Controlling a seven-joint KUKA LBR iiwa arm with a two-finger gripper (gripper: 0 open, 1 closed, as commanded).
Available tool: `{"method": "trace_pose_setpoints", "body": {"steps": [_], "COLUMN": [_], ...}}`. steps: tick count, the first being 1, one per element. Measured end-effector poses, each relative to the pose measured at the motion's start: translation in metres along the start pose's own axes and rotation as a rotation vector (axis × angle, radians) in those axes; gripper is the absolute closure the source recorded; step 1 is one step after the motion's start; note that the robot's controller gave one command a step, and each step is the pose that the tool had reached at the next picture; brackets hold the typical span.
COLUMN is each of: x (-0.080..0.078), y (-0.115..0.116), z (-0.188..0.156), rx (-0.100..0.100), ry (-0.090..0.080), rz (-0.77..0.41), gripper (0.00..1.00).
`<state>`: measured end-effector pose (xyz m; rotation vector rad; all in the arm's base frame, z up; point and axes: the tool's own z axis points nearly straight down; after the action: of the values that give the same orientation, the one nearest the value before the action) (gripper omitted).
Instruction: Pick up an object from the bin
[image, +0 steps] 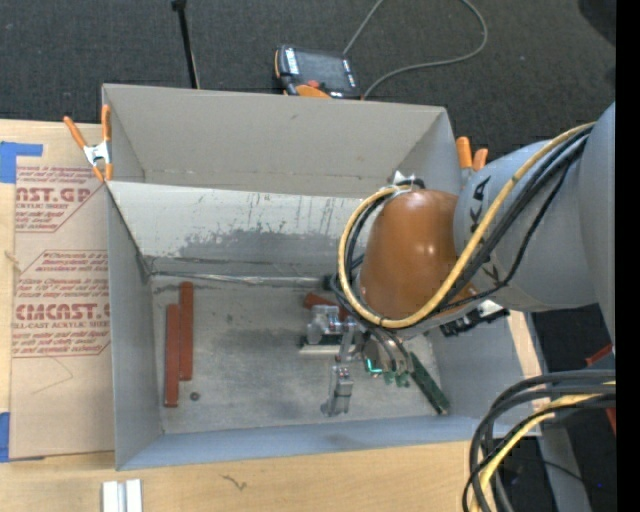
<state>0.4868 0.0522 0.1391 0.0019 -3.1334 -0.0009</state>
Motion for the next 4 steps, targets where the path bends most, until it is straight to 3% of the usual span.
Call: {"method": "trace_pose_setpoints", "body": {"steps": [1,2,3,4], "x": [-0.0702,-0.0713,-0.0679,-0.0703], "y": [-0.0570,-0.0544,-0.0545,-0.0541], "z": [0.0699,0.0653,0.0685,0.0661], "rx": [0.002,0.000,0.000,-0.001], "ry": [-0.016,-0.022,-0.009,-0.018], "rz": [-0.112,-0.114,-0.115,-0.114], "gripper": [0.00,1.00,0.00,1.00]}}
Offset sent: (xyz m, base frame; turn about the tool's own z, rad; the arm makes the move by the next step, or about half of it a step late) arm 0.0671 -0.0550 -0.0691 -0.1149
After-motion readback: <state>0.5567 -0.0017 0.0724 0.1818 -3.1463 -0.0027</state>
